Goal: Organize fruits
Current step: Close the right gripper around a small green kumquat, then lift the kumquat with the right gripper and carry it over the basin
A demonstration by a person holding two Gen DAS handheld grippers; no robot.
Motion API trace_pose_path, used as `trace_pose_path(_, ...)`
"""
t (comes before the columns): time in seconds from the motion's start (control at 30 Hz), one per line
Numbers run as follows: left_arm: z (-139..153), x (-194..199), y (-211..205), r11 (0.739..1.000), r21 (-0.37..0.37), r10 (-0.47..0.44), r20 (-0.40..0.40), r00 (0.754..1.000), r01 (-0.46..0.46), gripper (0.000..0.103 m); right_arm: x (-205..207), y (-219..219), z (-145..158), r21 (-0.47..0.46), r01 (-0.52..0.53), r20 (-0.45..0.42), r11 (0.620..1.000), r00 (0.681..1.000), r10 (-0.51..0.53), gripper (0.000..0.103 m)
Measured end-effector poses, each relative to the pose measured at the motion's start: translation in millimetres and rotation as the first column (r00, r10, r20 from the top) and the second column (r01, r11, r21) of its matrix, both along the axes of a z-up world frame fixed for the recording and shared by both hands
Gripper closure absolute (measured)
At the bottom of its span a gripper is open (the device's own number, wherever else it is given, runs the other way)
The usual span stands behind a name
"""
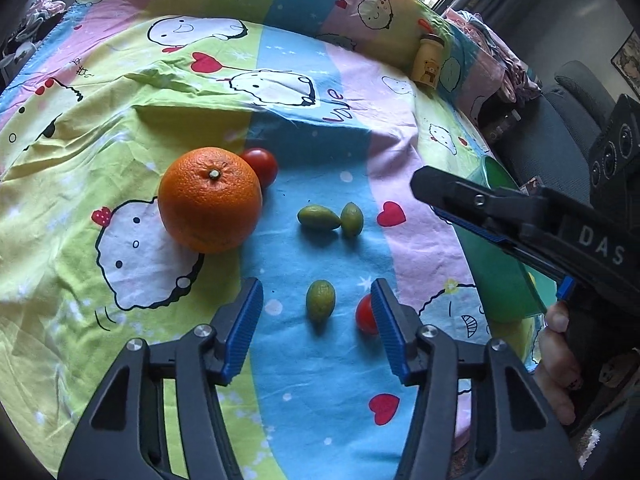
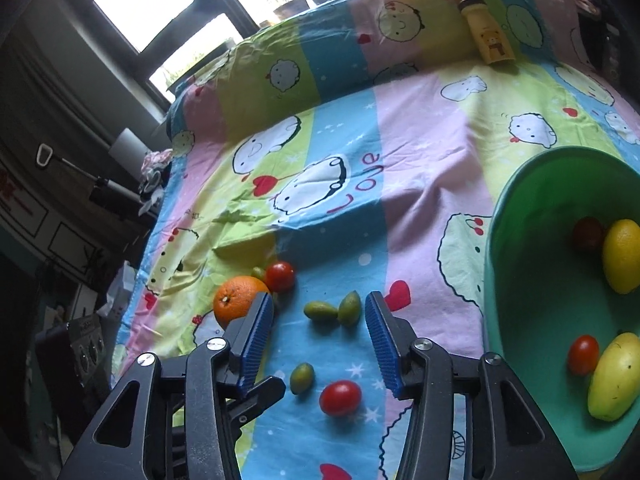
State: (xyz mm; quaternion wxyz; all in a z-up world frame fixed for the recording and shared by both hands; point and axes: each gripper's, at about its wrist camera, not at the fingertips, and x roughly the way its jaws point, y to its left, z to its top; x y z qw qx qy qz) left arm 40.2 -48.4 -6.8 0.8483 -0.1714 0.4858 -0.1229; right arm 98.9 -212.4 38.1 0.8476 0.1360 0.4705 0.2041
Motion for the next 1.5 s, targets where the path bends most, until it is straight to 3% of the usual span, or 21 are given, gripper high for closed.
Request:
trace_pose_path(0.1, -6, 3, -3, 1.000, 0.025, 0.012, -0.021, 1.000, -0.011, 0.058, 11, 9, -15, -0.046, -0.008, -0.040, 0.999, 0.999, 0.006, 0.068)
trace_pose_path(0.27, -14, 7, -7, 1.000, 0.013, 0.009, -0.056, 0.998, -0.008, 0.061, 27, 22, -39, -0.144, -0.014, -0.114, 0.989, 0.994, -0.003, 0.076)
trace_pose_path(0.63, -20, 12, -11, 0.999, 0.047, 0.014, -0.049, 0.999, -0.012, 0.067, 38, 33, -53, -0.211, -0.016, -0.127, 0.977, 0.992, -0.011, 0.077)
trace_pose_path(0.83, -20, 12, -18, 0.997, 0.079, 0.011, -0.035, 0.999, -0.008, 0.078, 38, 38, -56, -0.240, -0.023, -0.116, 0.970, 0.993, -0.005, 0.081)
trace_pose_path(1.2, -21, 12, -21, 0.993, 0.118, 0.033, -0.019, 0.999, -0.030, 0.085, 36, 34, -56, -0.218, -0.009, -0.115, 0.976, 0.993, -0.016, 0.082)
trace_pose_path(1.33, -15, 5, -32, 0.978, 0.198, 0.054, 0.029, 0.998, -0.059, 0.085, 35, 28, -53, -0.196, 0.008, -0.115, 0.981, 0.993, -0.031, 0.082)
trace_pose_path(1.5, -4, -2, -44, 0.978, 0.203, 0.027, 0.074, 0.997, -0.042, 0.085, 29, 11, -40, -0.123, 0.030, -0.101, 0.992, 0.994, -0.042, 0.082)
